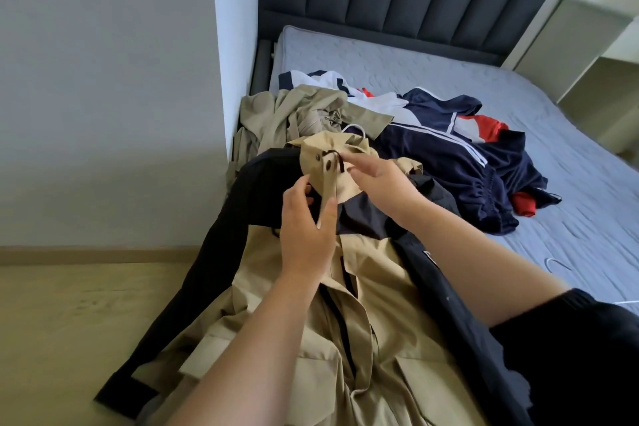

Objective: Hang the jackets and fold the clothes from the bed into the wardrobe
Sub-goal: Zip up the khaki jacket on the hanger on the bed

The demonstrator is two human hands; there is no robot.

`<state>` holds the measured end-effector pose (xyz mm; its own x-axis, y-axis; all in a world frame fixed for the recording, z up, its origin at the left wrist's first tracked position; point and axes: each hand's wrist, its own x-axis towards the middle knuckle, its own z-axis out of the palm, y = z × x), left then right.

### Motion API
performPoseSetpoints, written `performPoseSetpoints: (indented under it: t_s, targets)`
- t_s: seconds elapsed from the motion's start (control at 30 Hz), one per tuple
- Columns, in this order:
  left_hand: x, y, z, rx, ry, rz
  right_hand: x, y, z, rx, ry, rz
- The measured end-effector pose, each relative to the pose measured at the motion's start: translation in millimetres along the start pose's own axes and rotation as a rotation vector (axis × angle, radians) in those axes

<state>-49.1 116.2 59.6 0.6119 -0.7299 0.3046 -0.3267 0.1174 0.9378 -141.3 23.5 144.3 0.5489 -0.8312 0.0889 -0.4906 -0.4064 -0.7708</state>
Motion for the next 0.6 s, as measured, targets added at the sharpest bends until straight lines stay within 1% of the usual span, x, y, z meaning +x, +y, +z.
performPoseSetpoints:
  t_s: [0.07,0.1,0.13,0.23,0.27,0.33,0.4,0.47,0.53,0.6]
  targets:
    - [4.7,-2.3,-0.4,0.019,0.113,-0.039,14.1,5.2,10.6,0.147,-0.137,0.036]
    - [7.7,-5.5,-0.9,0.039,0.127,-0.055,21.6,10.7,17.3,0.16,-0.192,0.043]
    - [10.2,-9.1,-1.3,0.064,0.123,-0.057,28.1,17.0,24.2,0.111,-0.238,0.06]
    - [14.4,-21.4,-0.1,0.146,0.078,-0.004,40.3,40.3,43.3,-0.17,-0.354,0.141]
    - [15.0,-24.5,1.3,0.157,0.049,-0.003,41.4,47.3,48.7,-0.213,-0.379,0.167]
    - [15.2,-31.1,4.7,0.176,-0.038,-0.038,42.9,57.4,57.5,-0.197,-0.405,0.204]
    - [15.3,-38.8,8.9,0.212,-0.132,-0.089,45.6,63.0,59.6,-0.187,-0.384,0.201]
    - [17.1,-46.0,12.4,0.206,-0.199,-0.156,48.8,67.4,54.7,-0.225,-0.319,0.17]
    - [19.0,-54.0,15.2,0.181,-0.269,-0.25,51.6,73.5,47.1,-0.253,-0.174,0.148]
    - [18.9,-60.6,17.8,0.196,-0.346,-0.325,55.9,81.1,38.9,-0.279,0.027,0.149]
